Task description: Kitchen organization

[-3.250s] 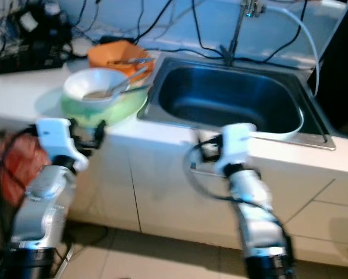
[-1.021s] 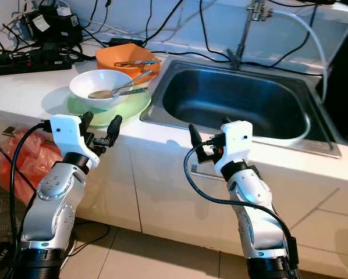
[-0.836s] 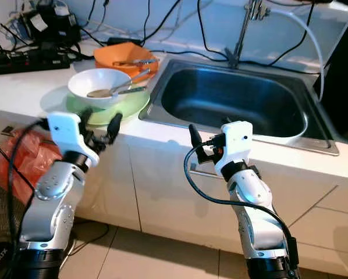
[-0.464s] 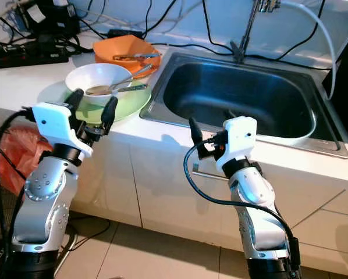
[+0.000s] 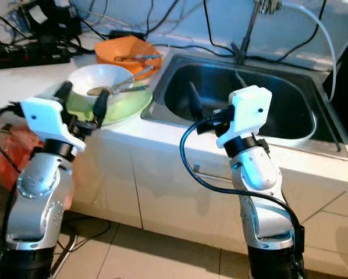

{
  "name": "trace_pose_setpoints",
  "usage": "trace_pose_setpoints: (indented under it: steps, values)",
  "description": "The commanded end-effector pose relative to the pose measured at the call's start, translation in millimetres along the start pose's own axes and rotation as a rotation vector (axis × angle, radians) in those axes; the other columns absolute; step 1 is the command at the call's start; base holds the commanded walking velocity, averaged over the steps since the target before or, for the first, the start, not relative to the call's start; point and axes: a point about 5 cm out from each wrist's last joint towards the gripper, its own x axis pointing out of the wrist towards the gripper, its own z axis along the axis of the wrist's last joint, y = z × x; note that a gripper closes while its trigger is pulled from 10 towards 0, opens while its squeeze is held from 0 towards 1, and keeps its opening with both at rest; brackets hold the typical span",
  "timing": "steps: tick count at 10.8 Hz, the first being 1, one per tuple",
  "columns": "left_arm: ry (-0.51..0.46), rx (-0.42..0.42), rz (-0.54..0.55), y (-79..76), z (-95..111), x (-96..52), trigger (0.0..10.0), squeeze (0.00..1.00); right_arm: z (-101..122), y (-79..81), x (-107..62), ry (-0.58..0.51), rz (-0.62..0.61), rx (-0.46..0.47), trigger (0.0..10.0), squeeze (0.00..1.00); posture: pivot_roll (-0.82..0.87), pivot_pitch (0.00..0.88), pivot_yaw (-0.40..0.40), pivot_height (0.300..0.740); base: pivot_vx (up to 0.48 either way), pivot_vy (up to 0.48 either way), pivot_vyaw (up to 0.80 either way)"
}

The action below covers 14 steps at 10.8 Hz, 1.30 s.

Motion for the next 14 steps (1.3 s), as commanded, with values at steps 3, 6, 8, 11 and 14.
trace_pose_setpoints:
  steps: [3,6,8,11,14]
  values:
    - [-0.028,0.000,-0.017,-5.2,8,4.6,10.0,0.00,0,-0.3,-1.3,0.011,-0.005,-0.017,10.0,0.00,0.06,0.013,-0.043,0.740,0.291,0.000,0.00]
    - [-0.025,-0.001,-0.025,-6.0,8,6.1,10.0,0.00,-2,2.8,-1.8,0.014,0.007,-0.025,10.0,0.00,0.06,0.013,-0.041,0.740,0.325,0.000,0.00]
    - [-0.020,0.004,-0.029,-6.6,8,5.4,10.0,0.00,-2,3.8,-2.8,0.017,0.009,-0.031,10.0,0.00,0.06,0.014,-0.040,0.740,0.356,0.000,0.00]
    - [-0.020,0.018,-0.031,-6.9,9,6.2,10.0,0.00,-3,4.5,-2.3,0.018,0.018,-0.041,10.0,0.00,0.06,0.012,-0.044,0.740,0.442,0.000,0.00]
    - [-0.026,0.002,-0.046,-9.3,9,6.0,10.0,0.00,-4,5.4,-2.4,0.019,0.023,-0.047,10.0,0.00,0.07,0.009,-0.045,0.740,0.480,0.000,0.00]
